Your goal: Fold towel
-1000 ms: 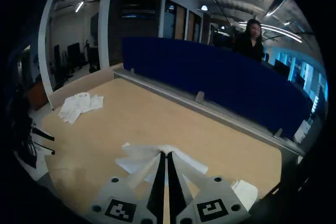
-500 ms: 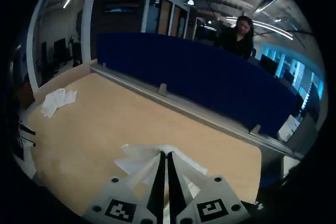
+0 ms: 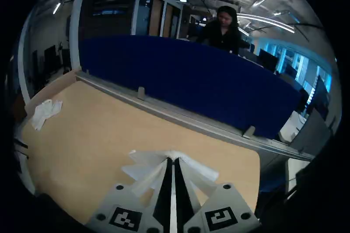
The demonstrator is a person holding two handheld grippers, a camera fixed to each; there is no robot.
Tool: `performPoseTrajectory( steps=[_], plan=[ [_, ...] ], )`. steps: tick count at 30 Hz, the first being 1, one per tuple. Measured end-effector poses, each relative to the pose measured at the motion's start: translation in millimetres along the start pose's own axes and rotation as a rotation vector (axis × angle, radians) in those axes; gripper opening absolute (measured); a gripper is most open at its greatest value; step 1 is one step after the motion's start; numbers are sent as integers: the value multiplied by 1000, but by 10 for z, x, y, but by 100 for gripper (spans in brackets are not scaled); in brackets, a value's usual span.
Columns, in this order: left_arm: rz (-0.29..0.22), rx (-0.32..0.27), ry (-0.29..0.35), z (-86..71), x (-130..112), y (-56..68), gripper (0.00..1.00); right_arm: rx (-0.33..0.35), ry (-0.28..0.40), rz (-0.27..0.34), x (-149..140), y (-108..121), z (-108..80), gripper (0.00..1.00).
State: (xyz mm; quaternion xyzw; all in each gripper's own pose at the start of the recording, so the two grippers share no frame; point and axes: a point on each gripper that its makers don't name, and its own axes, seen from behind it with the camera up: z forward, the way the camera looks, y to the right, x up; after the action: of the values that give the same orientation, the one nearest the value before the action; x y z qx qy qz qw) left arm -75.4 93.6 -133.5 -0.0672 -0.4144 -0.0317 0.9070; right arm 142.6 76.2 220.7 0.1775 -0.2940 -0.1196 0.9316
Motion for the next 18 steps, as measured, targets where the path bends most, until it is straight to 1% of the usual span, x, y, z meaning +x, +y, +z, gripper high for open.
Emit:
performPoseTrajectory(
  steps=[5,9,14,18],
  plan=[
    [6,1,0,-2,28,43,94,-4,-14,10,-77,87,32,3],
    [10,-3,-1,5,42,79,94,-5,-25,14,-164,122,17,3],
    [16,-8,-3,24,58,118,94,-4,-39,26,-309,145,-59,3],
    [22,-14,-5,41,68,146,94,-5,-60,39,-508,169,-161,3]
  ],
)
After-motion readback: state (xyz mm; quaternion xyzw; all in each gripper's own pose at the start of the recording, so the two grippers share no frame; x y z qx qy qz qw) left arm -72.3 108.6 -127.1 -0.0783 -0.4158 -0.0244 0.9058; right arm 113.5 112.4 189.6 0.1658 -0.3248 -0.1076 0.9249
